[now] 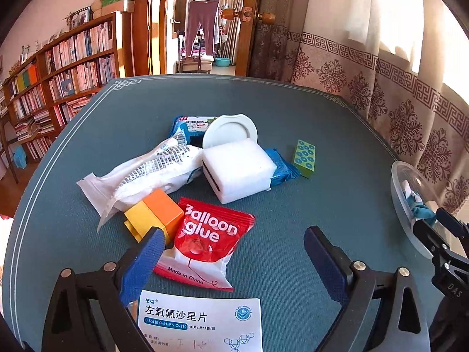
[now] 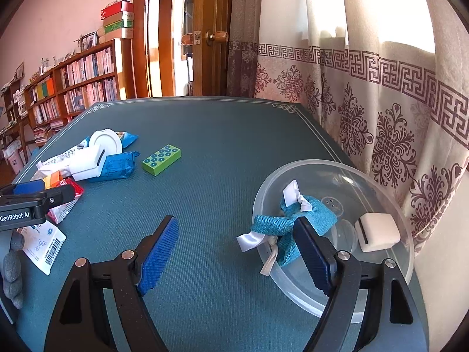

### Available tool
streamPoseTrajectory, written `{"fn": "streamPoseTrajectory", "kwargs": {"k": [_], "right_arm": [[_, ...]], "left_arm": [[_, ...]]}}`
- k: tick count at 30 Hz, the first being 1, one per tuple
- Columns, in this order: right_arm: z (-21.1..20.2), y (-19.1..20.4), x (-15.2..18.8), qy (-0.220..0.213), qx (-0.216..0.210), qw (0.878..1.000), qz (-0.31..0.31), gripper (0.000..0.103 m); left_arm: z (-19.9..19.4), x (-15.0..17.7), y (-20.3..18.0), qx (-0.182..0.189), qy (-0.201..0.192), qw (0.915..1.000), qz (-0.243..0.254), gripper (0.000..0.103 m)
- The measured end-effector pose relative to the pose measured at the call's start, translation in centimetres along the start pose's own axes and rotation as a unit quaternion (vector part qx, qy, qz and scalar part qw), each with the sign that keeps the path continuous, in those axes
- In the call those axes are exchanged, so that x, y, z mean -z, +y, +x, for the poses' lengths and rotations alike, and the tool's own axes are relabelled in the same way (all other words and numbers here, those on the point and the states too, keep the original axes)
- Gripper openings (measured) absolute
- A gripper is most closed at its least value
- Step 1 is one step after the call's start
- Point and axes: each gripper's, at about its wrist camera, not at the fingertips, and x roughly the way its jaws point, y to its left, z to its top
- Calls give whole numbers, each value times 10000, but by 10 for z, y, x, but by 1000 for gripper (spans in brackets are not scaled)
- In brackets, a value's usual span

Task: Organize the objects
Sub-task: 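Move the left gripper to the red Balloon glue packet and grasp it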

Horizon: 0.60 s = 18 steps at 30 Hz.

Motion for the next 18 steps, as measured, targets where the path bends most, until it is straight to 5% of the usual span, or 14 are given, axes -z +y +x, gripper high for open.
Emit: {"fn": "streamPoseTrajectory", "kwargs": {"k": [7,18], "right_arm": [[1,4,2,-34,-12,10000,-85,82],[-1,9,-1,-130,-15,9998,-173,82]], "left_arm": [[16,3,5,148,360,9991,-157,74],[25,-3,-1,-1,465,9989,-98,71]]}}
